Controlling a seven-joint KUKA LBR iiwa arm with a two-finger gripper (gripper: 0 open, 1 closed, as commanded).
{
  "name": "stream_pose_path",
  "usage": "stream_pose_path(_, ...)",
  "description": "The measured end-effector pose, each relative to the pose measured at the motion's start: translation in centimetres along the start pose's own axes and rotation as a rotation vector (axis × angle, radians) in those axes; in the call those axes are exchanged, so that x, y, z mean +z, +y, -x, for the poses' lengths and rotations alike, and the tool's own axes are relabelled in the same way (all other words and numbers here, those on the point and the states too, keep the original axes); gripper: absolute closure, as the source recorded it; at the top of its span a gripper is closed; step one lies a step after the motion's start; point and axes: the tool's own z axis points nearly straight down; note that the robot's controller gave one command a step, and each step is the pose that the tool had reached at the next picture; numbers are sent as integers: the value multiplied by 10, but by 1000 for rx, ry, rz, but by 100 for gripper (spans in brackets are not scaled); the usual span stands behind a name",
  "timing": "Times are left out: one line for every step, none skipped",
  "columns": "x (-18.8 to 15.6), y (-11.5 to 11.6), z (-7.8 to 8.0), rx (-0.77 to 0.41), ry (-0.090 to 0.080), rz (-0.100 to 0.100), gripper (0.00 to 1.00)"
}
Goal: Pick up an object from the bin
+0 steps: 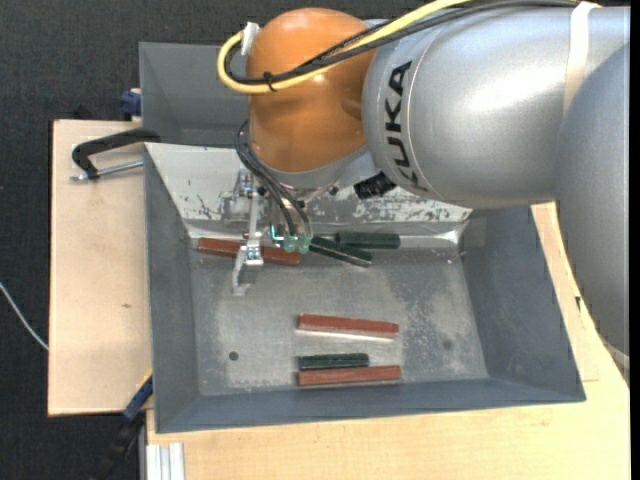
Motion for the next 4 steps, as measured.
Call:
stream_pose_path(-5,-1,2,3,-8,2,0)
stream_pose_path(48,-43,22,15,-14,5,0)
stream_pose_path(102,-65,23,-39,-8,0,0)
stream_pose_path(126,-60,39,-7,-13,3,0)
